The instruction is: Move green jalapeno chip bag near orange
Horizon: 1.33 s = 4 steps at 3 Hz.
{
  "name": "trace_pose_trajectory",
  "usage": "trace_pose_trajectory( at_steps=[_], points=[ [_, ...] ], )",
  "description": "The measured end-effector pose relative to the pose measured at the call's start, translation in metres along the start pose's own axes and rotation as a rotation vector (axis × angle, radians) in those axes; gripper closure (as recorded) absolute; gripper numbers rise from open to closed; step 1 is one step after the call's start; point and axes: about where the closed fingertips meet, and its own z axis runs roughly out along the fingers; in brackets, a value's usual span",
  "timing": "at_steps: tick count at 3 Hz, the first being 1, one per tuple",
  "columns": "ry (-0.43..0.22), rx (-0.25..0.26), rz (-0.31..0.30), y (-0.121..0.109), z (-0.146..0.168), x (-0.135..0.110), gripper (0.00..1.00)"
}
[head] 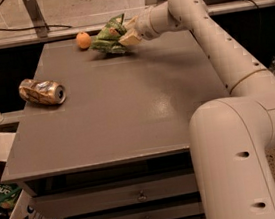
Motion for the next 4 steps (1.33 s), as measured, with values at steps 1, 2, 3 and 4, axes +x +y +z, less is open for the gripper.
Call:
trace_pose_trajectory(
  at_steps=[1, 2, 3, 4],
  points=[
    [0.013, 0.001, -0.003, -0.0021, 0.0044, 0.0010, 1.00],
    [0.017, 0.008, 0.002, -0.0053, 0.0067, 0.0012, 0.82],
    [0.008, -0.004, 0.008, -0.0032, 0.0094, -0.0026, 0.58],
    [-0.003, -0.018, 0.014, -0.0005, 0.0121, -0.0059, 0.35]
  ],
)
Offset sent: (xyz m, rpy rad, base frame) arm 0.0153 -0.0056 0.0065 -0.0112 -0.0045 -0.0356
